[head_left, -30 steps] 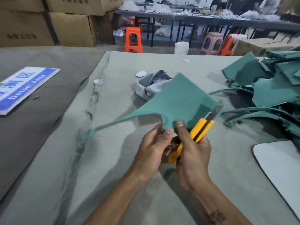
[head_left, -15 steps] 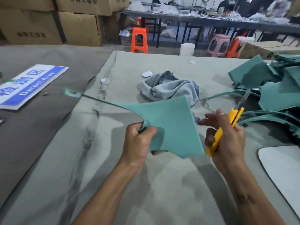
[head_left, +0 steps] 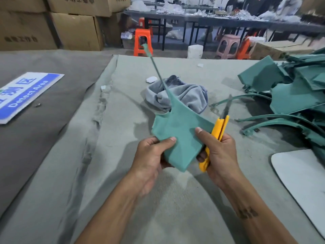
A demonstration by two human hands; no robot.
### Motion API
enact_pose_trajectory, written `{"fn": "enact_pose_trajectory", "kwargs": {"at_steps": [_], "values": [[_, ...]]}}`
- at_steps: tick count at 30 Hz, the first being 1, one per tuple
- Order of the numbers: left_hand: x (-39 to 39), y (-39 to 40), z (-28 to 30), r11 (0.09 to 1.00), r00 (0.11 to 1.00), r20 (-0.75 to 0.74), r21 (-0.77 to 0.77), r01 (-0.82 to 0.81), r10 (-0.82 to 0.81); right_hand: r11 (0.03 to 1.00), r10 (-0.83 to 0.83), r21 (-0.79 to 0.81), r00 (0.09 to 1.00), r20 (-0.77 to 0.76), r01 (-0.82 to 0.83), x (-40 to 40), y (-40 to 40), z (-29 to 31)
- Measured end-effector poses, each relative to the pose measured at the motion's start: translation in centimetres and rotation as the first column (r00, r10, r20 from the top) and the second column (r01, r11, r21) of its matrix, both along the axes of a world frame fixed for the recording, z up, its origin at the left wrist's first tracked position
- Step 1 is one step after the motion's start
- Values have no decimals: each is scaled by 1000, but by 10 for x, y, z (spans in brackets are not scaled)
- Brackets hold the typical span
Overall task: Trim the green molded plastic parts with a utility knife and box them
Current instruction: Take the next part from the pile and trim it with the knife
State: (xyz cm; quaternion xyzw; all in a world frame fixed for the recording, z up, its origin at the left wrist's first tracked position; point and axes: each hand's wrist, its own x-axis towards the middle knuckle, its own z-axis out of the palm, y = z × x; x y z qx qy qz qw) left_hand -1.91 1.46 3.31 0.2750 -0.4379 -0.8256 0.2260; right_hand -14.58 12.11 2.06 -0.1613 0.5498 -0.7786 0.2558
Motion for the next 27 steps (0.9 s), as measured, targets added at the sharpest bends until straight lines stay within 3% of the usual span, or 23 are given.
{"fn": "enact_pose_trajectory", "kwargs": {"at_steps": [2, 4, 6, 8, 9, 11, 15, 17, 18, 19, 20, 21, 22, 23, 27], "values": [[0, 2, 4, 995, 997, -58, 85, 55, -51, 993, 118, -16, 993, -29, -119, 5, 0, 1], [1, -1, 9, 948, 988, -157, 314, 44, 6, 979, 185, -65, 978, -94, -191, 9, 0, 4], [3, -6, 10, 875, 966, -231, 484, 10, 117, 989, 127, -31, 941, -314, -144, 8, 5, 6], [3, -10, 7, 833, 946, -275, 553, 8, 173, 998, 61, 31, 795, -603, -53, 7, 11, 6], [3, -10, 6, 823, 937, -301, 567, 28, 176, 998, 56, 33, 734, -677, -45, 9, 13, 5], [4, -10, 4, 843, 941, -314, 534, 66, 125, 994, 78, -11, 770, -633, -110, 19, 11, 5], [2, -3, 3, 973, 981, -182, 202, 108, -71, 984, 144, -53, 933, -331, -171, 37, -2, 0], [-1, 1, 1, 995, 993, -87, 54, 82, -78, 996, 58, -49, 963, -262, -73, 36, -5, -4], [-1, 4, -2, 995, 1000, 8, -101, 28, -27, 998, -19, -56, 968, -249, 5, 34, -5, -4], [-1, 6, -7, 941, 990, 122, -338, -31, 77, 993, -104, -75, 962, -251, 88, 31, -3, -4], [-2, 6, -14, 787, 957, 192, -614, -54, 216, 981, -185, -108, 943, -275, 161, 27, -2, -3], [-1, 7, -20, 555, 918, 163, -829, -71, 362, 966, -252, -139, 918, -307, 218, 24, 0, -2], [1, 8, -22, 379, 911, 60, -919, -109, 407, 952, -300, -164, 889, -346, 258, 23, 2, 0], [4, 10, -22, 286, 925, 1, -951, -116, 379, 945, -325, -170, 868, -375, 280, 23, 3, 3], [-3, 12, -25, 200, 999, 26, -980, 18, 40, 970, -242, -115, 847, -473, 213, 26, 6, 5]]}}
